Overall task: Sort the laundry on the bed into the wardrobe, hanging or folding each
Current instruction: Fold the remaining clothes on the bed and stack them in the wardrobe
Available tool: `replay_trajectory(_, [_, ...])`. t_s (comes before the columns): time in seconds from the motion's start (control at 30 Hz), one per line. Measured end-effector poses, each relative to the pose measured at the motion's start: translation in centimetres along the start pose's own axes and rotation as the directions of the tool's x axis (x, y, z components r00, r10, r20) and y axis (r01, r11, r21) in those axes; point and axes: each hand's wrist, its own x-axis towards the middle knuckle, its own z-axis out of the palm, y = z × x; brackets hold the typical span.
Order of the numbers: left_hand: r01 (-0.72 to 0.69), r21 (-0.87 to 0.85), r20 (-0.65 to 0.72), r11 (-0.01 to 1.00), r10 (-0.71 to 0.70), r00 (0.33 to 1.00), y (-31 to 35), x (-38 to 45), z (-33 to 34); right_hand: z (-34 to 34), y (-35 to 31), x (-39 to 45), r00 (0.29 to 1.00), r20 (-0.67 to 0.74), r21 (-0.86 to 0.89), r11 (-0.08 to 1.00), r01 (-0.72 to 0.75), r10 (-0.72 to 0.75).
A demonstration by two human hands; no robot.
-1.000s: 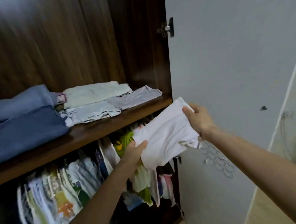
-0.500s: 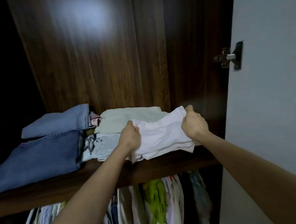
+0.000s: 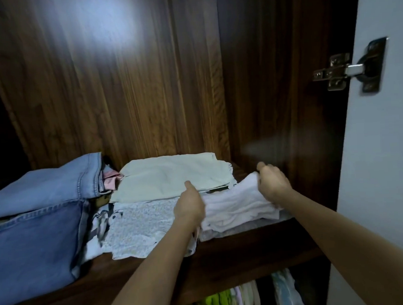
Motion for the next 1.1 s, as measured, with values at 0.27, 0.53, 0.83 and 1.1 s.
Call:
replay_trajectory(0.27, [-0.339,0.159,0.003,0.927,0.343,0.939,1.6,-0.3,1.7,2.0,-0.3,-1.0,0.962,0.061,0.04,0.963,0.265,-0.267])
replay_trajectory(0.53, [-0.249,0.282,0.308,0.927,0.158,0.938,-0.2,-1.0,4.7,4.2,0.8,-3.0,0.896,0.379,-0.099,0.952,0.289,-0.232])
replay_trajectory(0.83, [-0.249,0.275,0.046,0.929,0.246,0.968,0.0,-3.4,0.3,2.8,0.2,-3.7,0.952,0.188,-0.025,0.968,0.25,-0.241])
replay_trajectory(1.1, [0.012,0.311,-0.297,0.95,0.085,0.951,-7.5,-16.9,-9.6,-1.2,-11.6,-11.4,0.83,-0.129,0.407,0.734,0.543,-0.543])
